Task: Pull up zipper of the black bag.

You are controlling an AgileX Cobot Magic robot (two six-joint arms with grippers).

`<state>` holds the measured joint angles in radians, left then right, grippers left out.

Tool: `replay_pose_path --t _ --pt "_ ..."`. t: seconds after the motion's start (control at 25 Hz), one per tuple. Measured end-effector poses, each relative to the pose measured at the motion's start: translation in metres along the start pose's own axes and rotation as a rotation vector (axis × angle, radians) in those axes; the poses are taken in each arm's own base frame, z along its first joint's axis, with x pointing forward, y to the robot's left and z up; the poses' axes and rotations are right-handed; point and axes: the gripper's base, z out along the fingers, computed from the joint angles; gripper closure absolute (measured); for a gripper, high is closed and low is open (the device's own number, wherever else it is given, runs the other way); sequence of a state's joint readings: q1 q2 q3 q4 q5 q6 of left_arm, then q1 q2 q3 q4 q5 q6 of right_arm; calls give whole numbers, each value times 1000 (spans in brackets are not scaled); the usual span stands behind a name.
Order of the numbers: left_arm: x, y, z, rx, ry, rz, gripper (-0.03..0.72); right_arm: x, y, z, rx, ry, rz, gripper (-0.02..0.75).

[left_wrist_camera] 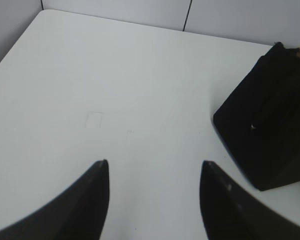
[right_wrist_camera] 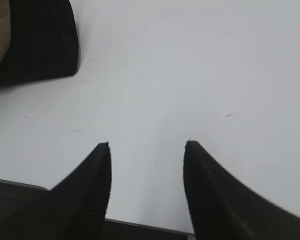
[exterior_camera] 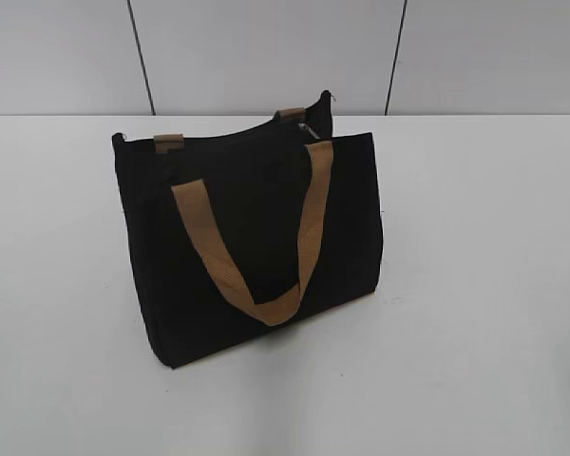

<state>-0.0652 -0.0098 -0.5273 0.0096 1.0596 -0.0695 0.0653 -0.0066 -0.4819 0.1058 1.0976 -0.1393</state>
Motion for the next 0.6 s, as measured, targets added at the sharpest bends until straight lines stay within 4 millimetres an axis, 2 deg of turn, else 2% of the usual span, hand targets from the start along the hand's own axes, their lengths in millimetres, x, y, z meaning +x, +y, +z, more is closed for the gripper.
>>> replay_pose_path --t 0.6 --pt "0 0 0 0 0 0 252 0 0 0 0 0 0 367"
